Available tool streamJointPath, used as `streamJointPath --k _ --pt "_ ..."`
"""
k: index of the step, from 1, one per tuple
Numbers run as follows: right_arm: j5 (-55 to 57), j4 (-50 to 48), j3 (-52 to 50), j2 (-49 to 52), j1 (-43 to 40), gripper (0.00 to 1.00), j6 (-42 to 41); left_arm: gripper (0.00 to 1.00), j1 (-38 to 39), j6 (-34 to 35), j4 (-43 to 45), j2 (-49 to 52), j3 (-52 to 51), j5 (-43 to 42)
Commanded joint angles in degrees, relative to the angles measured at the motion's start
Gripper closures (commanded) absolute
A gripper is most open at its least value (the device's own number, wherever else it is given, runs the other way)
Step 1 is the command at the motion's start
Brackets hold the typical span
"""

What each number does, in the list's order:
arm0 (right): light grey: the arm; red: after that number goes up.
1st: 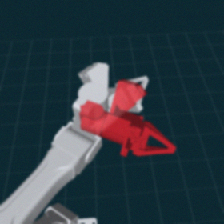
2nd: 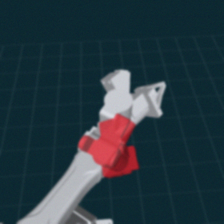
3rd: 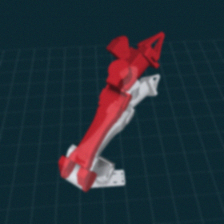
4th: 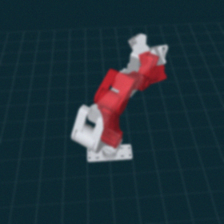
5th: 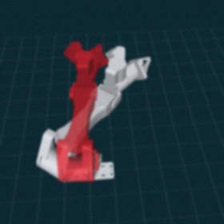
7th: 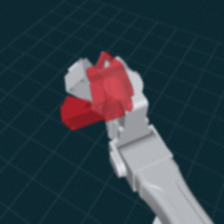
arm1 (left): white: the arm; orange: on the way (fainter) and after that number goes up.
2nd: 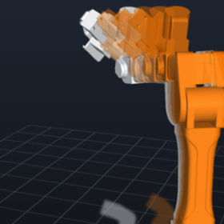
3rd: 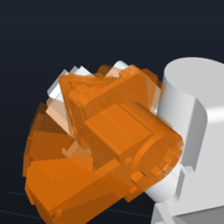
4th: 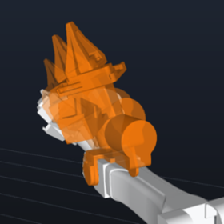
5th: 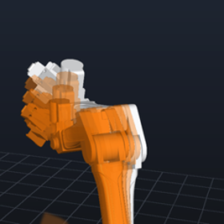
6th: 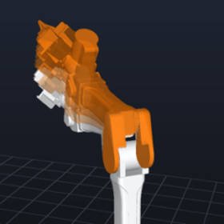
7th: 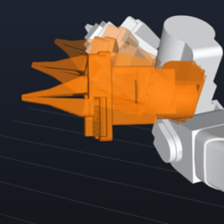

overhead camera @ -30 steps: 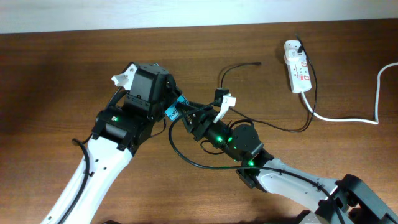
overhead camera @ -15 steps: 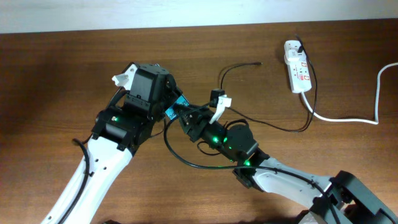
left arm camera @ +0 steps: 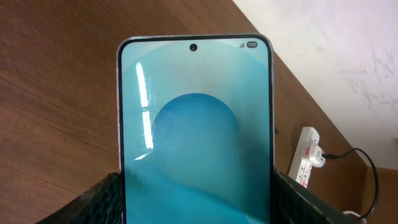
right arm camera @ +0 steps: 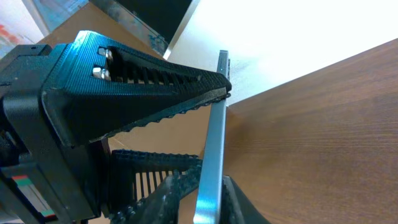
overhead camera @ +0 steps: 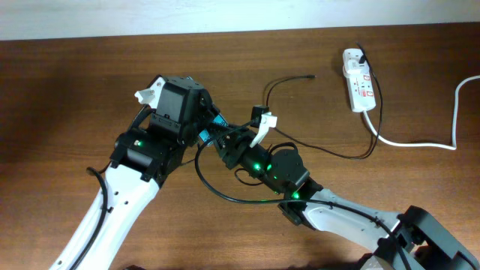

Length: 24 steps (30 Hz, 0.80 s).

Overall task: Plug charger to phone and switch on socket
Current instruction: 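Grasp the phone's lower end with the right gripper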

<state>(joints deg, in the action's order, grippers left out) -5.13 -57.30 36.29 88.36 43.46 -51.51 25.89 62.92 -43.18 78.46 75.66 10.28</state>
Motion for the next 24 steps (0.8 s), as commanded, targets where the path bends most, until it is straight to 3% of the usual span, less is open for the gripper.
streamJointPath --k 1,9,14,18,20,24 --pt "0.7 -0.4 2.3 1.4 0.5 0.73 0.2 0.57 -0.3 0.7 0.3 0.0 1.4 -0.2" --pt "0.2 -0.4 3.5 4.6 1.3 0.84 0.2 0.55 -0.3 0.7 0.1 0.0 1.4 -0.2" --pt "-3.0 -0.4 3.5 4.6 1.1 0.96 1.7 0.53 -0.3 0.7 -0.4 0.0 1.4 0.1" --pt "-5.0 -0.4 3.5 4.6 1.0 0.96 1.7 0.42 -0.3 0.7 -0.5 0.0 1.4 0.1" --pt "-5.9 -0.4 3.5 4.6 1.0 0.96 1.7 0.28 -0.3 0.7 -0.6 0.0 1.4 0.1" --pt "-6.3 -0.4 3.5 4.6 1.0 0.96 1.7 0.19 -0.3 0.7 -0.6 0.0 1.4 0.0"
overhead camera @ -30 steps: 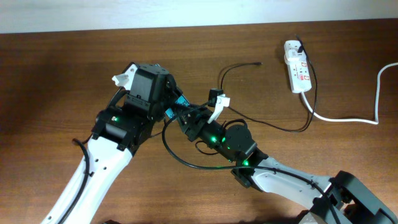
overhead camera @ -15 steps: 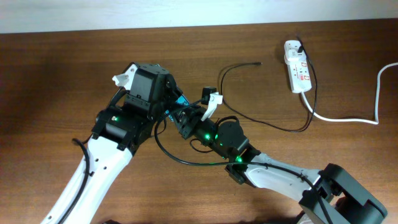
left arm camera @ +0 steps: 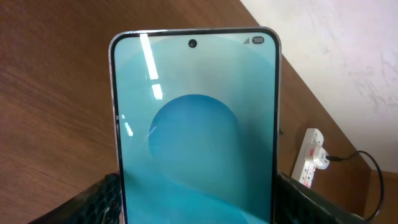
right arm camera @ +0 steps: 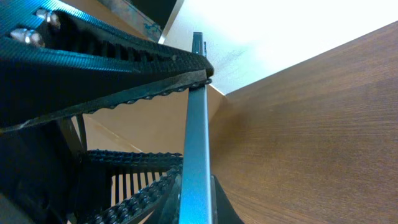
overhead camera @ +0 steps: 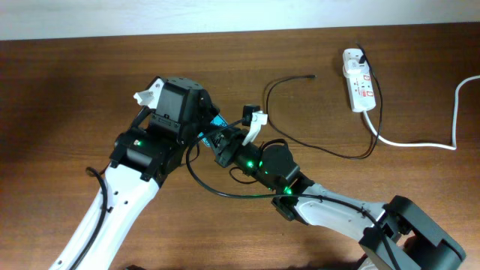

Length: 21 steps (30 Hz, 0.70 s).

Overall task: Plug charger to phone and switch on socket
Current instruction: 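Grasp the phone's lower end with the right gripper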

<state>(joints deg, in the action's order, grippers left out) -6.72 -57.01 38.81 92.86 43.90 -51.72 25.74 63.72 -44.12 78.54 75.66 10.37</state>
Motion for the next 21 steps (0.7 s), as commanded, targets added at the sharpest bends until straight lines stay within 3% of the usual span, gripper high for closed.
streamJointPath --k 1,2,4,15,21 --pt "-4.9 -0.7 1.0 0.1 0.6 0.96 1.9 0.18 -0.1 -0.1 0.3 -0.1 1.4 -0.1" --pt "-4.9 -0.7 1.0 0.1 0.6 0.96 1.9 0.09 -0.1 -0.2 0.3 -0.1 1.4 -0.3" --pt "-5.4 -0.7 1.0 0.1 0.0 0.96 1.9 0.01 -0.1 -0.2 -0.4 -0.1 1.4 -0.3" --pt "-7.8 1.7 1.0 0.1 -2.8 0.96 1.7 0.01 -0.2 -0.7 -0.2 -0.2 1.4 -0.3" --pt "-7.9 3.7 1.0 0.1 -3.9 0.96 1.1 0.01 -0.2 -10.1 -0.1 -2.8 1.4 0.3"
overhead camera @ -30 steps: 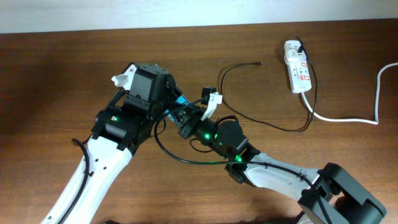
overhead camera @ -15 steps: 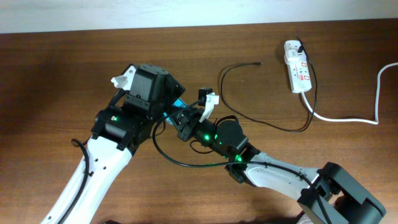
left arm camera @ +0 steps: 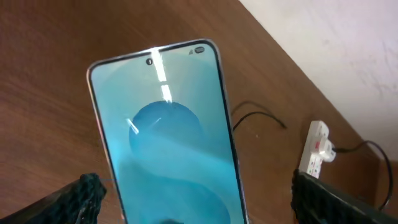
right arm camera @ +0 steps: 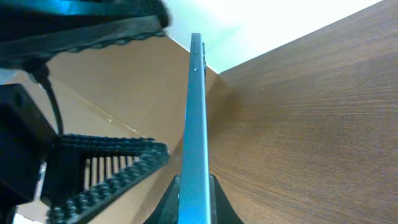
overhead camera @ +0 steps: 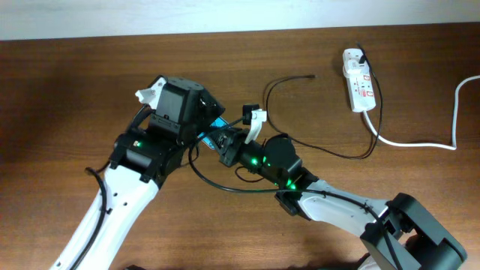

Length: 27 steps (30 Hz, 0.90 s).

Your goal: Plug charger to phone and switch on socket

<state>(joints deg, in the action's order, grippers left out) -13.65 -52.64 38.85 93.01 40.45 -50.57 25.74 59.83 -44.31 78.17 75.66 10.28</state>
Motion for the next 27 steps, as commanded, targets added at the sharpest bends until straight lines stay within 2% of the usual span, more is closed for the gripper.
streamJointPath --k 1,5,8,14,18,22,27 --pt "-1.0 -0.7 1.0 -0.1 -0.5 0.96 -1.7 0.01 -0.2 -8.4 0.1 -2.7 1.4 1.4" --pt "-5.0 0.5 1.0 -0.1 -3.7 0.96 -8.2 0.01 -0.2 -16.9 -1.5 -3.1 1.4 2.8" --pt "-10.7 1.0 1.0 -0.1 -7.7 0.96 -11.9 0.01 -0.2 -17.6 -2.0 -3.1 1.4 4.0" --pt "-21.4 3.0 1.0 -0.1 -15.0 0.96 -18.6 0.01 -0.3 -17.5 -5.6 -6.5 1.4 4.2" --pt "-28.8 3.6 1.0 -0.1 -17.2 0.96 -19.0 0.02 -0.3 -16.6 -6.5 -11.9 1.4 8.3" --pt "-34.4 10.4 1.0 -0.1 -18.4 0.96 -19.1 0.02 -0.3 -13.8 -13.8 -19.2 1.3 16.4" --pt "-37.7 10.5 1.0 -0.7 -18.4 0.96 -21.0 0.00 -0.3 -10.0 -17.1 -25.5 -0.7 18.8"
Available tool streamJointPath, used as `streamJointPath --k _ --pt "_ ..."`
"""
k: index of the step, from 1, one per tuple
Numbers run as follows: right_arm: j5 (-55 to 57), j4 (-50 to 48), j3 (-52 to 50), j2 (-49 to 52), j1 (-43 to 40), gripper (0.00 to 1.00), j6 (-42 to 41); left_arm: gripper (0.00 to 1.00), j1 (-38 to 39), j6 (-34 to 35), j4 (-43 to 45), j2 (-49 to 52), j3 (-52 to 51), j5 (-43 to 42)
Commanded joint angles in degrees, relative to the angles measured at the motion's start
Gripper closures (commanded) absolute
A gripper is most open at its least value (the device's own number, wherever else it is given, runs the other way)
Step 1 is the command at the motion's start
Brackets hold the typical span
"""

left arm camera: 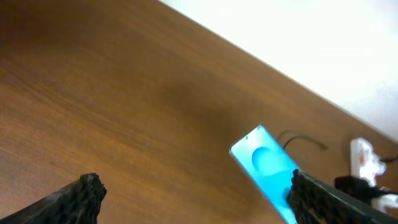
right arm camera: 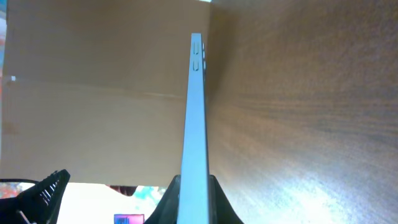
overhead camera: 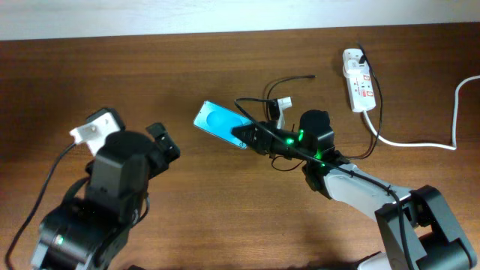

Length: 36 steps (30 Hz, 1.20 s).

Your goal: Plug charger to phone and switch on socket

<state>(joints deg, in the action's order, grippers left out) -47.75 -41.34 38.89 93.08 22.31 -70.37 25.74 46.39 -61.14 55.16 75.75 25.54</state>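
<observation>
The phone (overhead camera: 218,122), its blue screen lit, is held above the table with my right gripper (overhead camera: 244,136) shut on its lower end. In the right wrist view the phone (right arm camera: 196,106) shows edge-on, and the right gripper (right arm camera: 195,190) clamps its two faces. My left gripper (overhead camera: 162,141) stands open and empty at the lower left, well clear of the phone. Its fingers (left arm camera: 89,190) are spread wide around the gripper (left arm camera: 196,190), and the phone (left arm camera: 266,163) lies beyond them. The black charger cable (overhead camera: 279,81) loops to the white socket strip (overhead camera: 358,79).
A white mains cord (overhead camera: 442,142) runs from the socket strip to the table's right edge. The strip (left arm camera: 368,163) also shows in the left wrist view at the far right. Bare brown tabletop (overhead camera: 90,67) lies to the left.
My left arm has drawn back to the lower left, away from the phone. The right gripper, still shut on the phone, now holds it further right and nearer the cable.
At first my left gripper was shut on the phone's sides while the right gripper closed on its lower end. Both held it a moment later. Then the left fingers stood wide apart. Now the right gripper alone holds the phone.
</observation>
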Motion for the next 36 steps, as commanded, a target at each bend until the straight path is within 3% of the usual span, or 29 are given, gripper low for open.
streamJointPath --k 1,3,10,13,17,26,28,32,36 --pt "-4.6 -0.8 0.9 -1.2 -0.3 0.96 -1.3 0.01 -0.6 4.7 -0.4 -3.0 -1.1 3.2" --pt "-5.9 -0.8 0.9 -2.4 -0.3 0.96 -1.3 0.01 -1.5 7.2 -0.7 -3.3 -1.8 1.2" --pt "-7.8 3.0 0.9 -3.9 -0.3 0.96 -2.4 0.01 -7.4 6.6 4.0 -3.3 -7.1 -9.2" --pt "-7.6 3.7 0.9 -3.9 -1.0 0.96 -10.4 0.01 -10.9 6.7 13.1 -3.1 -14.0 -18.7" --pt "-6.4 3.6 0.9 -3.9 -2.2 0.96 -17.8 0.01 -12.2 10.3 22.0 -3.1 -20.1 -23.1" --pt "-0.9 3.4 0.9 -3.9 -2.1 0.96 -38.8 0.01 -12.1 16.0 24.7 -1.9 -21.9 -23.5" --pt "-0.9 2.3 0.9 -3.9 -2.1 0.96 -43.8 0.01 -12.1 20.0 24.8 0.1 -21.9 -25.5" --pt "-0.4 -10.7 0.9 -3.9 -2.1 0.96 -44.6 0.01 -12.1 21.3 30.2 5.3 -21.9 -33.1" --pt "-0.5 -12.9 0.9 -3.9 -2.1 0.96 -40.0 0.01 -12.1 23.1 36.3 9.4 -21.9 -38.5"
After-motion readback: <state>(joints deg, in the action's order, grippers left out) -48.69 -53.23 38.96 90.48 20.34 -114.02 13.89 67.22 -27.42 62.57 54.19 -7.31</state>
